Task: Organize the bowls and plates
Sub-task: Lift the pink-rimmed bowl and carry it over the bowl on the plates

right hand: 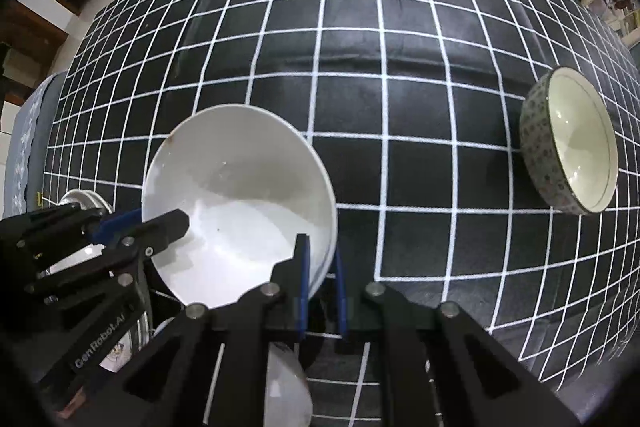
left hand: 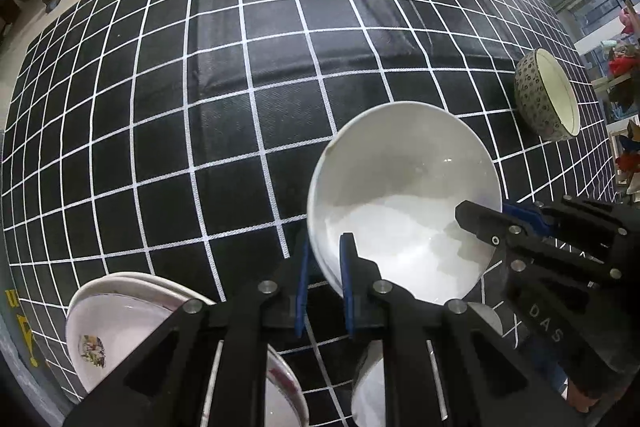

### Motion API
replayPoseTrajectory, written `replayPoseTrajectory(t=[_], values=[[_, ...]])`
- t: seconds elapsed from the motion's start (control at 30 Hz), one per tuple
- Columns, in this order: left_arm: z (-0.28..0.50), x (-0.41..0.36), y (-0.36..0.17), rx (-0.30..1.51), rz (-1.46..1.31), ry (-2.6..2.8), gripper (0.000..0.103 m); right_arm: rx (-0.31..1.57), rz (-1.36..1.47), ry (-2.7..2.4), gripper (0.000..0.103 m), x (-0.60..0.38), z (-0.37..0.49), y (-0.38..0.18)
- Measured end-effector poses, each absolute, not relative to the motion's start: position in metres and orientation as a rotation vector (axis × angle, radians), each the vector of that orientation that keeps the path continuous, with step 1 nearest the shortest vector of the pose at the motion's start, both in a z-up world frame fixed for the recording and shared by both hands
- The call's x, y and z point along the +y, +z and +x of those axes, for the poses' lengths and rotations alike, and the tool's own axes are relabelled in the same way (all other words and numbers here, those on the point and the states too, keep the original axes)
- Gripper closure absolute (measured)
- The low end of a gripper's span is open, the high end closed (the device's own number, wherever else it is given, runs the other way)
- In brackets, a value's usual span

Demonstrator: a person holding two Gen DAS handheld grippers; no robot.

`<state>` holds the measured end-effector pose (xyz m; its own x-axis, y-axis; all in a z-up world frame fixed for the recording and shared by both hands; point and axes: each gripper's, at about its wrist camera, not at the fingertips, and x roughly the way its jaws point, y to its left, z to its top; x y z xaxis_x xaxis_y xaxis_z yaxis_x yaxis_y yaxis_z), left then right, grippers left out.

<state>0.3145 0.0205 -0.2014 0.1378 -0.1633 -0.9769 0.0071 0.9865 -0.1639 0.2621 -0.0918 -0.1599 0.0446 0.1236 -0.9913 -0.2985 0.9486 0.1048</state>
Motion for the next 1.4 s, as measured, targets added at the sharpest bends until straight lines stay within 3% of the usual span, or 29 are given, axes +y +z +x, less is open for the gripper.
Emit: replayPoseTrajectory(t=[0.4,1.0,1.4], values=[[0.317,0.026,-0.195,1.433,-0.150,-0.111,0.090,1.516,-0.071,0.303,0.089,-0.101,0.287,-0.167],[0.266,0.027,-0.121,1.334,-0.155,-0.110,0.090,1.411,-0.131,0.301,0.089,-0.105,0.254,-0.094],[0.222,0.000,-0.140,1.361,-0.110,-0.101,0.090,1.431,-0.209,0.279,0.089,-0.121,0.208,-0.110]])
